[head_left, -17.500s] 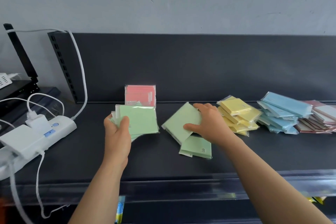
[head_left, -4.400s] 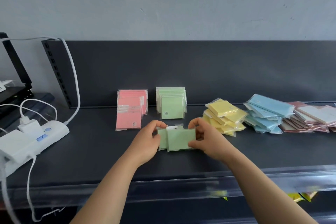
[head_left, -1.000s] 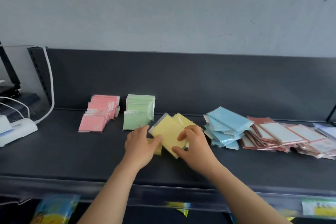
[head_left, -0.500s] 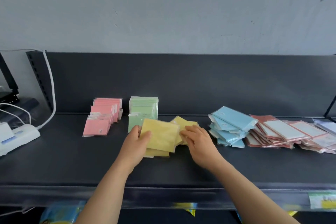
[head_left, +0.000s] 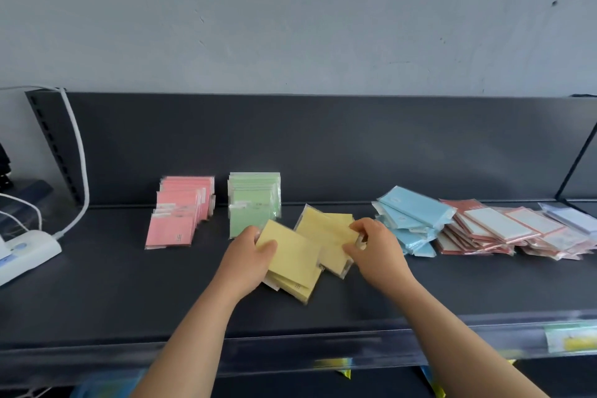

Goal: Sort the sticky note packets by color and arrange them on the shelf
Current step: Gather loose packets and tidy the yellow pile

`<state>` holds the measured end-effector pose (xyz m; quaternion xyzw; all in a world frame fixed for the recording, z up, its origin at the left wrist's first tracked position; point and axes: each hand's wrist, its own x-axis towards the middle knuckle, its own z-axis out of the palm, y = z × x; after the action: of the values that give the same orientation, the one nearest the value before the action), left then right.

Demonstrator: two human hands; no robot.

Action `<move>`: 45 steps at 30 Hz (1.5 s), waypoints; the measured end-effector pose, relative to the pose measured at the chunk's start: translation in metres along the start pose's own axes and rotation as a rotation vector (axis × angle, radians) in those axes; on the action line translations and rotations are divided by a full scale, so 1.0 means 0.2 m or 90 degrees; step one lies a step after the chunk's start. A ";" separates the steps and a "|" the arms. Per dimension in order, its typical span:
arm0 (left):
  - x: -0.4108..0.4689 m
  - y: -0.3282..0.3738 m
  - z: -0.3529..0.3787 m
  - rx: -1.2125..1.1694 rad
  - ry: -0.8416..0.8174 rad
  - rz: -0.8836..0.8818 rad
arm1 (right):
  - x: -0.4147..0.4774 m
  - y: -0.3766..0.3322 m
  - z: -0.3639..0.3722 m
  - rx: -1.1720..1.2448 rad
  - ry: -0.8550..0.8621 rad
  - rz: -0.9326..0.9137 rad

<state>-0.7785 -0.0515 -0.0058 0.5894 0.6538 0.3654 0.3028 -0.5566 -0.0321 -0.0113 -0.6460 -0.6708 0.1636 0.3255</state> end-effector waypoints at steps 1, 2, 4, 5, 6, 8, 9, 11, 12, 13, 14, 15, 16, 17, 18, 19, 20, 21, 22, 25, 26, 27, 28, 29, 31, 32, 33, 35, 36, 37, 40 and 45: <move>0.00 0.01 -0.01 -0.018 0.015 0.001 | 0.00 -0.01 -0.01 0.035 0.020 0.005; 0.00 0.01 -0.02 -0.040 0.032 0.004 | 0.00 -0.01 -0.03 0.076 0.042 0.013; 0.01 0.02 -0.04 -0.099 0.067 0.008 | 0.01 -0.01 -0.09 0.160 0.098 0.026; 0.01 0.02 -0.05 -0.134 0.083 0.011 | 0.02 -0.01 -0.12 0.194 0.114 0.034; 0.01 0.03 -0.06 -0.172 0.096 0.013 | 0.02 -0.01 -0.15 0.230 0.116 0.043; -0.01 0.05 -0.06 -0.235 0.098 0.008 | 0.03 -0.01 -0.17 0.319 0.076 0.062; -0.01 0.06 -0.06 -0.249 0.093 0.006 | 0.02 -0.02 -0.17 0.355 0.045 0.065; -0.01 0.09 -0.04 -0.258 0.070 0.005 | 0.01 -0.05 -0.14 0.367 -0.018 0.067; -0.02 0.10 -0.03 -0.262 0.051 0.005 | 0.00 -0.06 -0.11 0.354 -0.045 0.065; -0.03 0.11 -0.01 -0.264 0.027 0.008 | -0.01 -0.08 -0.08 0.346 -0.068 0.061; -0.03 0.12 0.01 -0.257 0.006 0.015 | -0.02 -0.10 -0.06 0.344 -0.087 0.055; -0.04 0.12 0.02 -0.229 -0.004 0.029 | -0.02 -0.11 -0.03 0.344 -0.100 0.047; -0.05 0.12 0.03 -0.192 0.002 0.049 | -0.02 -0.12 0.00 0.335 -0.097 0.037; -0.05 0.12 0.04 -0.160 0.020 0.063 | -0.02 -0.12 0.01 0.303 -0.075 0.024; -0.05 0.11 0.05 -0.142 0.046 0.067 | 0.00 -0.11 0.02 0.237 -0.038 0.010; -0.05 0.09 0.05 -0.135 0.077 0.066 | 0.01 -0.09 0.02 0.142 -0.008 -0.012; -0.04 0.08 0.04 -0.136 0.113 0.061 | 0.02 -0.06 0.02 0.039 -0.004 -0.040; -0.04 0.06 0.03 -0.141 0.151 0.057 | 0.03 -0.04 0.01 -0.047 -0.031 -0.064; -0.03 0.05 0.02 -0.154 0.185 0.054 | 0.03 -0.01 0.02 -0.104 -0.074 -0.076; -0.02 0.02 -0.01 -0.195 0.239 0.042 | -0.02 0.02 0.04 -0.150 -0.128 -0.084; -0.02 0.02 -0.02 -0.200 0.244 0.038 | -0.04 0.03 0.05 -0.144 -0.122 -0.101; -0.02 0.01 -0.02 -0.204 0.246 0.035 | -0.06 0.03 0.06 -0.137 -0.120 -0.123; -0.02 0.01 -0.01 -0.206 0.245 0.033 | -0.08 0.04 0.06 -0.122 -0.126 -0.141; -0.02 0.01 0.00 -0.208 0.242 0.033 | -0.09 0.05 0.06 -0.088 -0.131 -0.153; -0.02 0.01 0.01 -0.211 0.239 0.036 | -0.10 0.05 0.04 0.010 -0.121 -0.135; -0.03 0.01 0.01 -0.215 0.240 0.037 | -0.10 0.05 0.03 0.048 -0.099 -0.114; -0.03 0.01 0.01 -0.220 0.244 0.040 | -0.10 0.06 0.02 0.067 -0.068 -0.095; -0.02 0.02 0.02 -0.224 0.247 0.041 | -0.08 0.07 0.03 0.039 -0.058 -0.073; -0.02 0.03 0.02 -0.225 0.244 0.042 | -0.08 0.07 0.04 0.011 -0.082 -0.072; -0.02 0.03 0.02 -0.223 0.239 0.044 | -0.09 0.06 0.06 -0.018 -0.112 -0.083; -0.02 0.03 0.05 -0.214 0.231 0.035 | -0.10 0.05 0.09 -0.055 -0.167 -0.133; -0.02 0.03 0.06 -0.218 0.249 0.016 | -0.06 0.06 0.07 0.015 -0.059 -0.050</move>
<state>-0.7644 -0.0531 -0.0082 0.4554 0.6215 0.5815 0.2612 -0.5567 -0.0404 -0.0319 -0.6069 -0.7083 0.1881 0.3076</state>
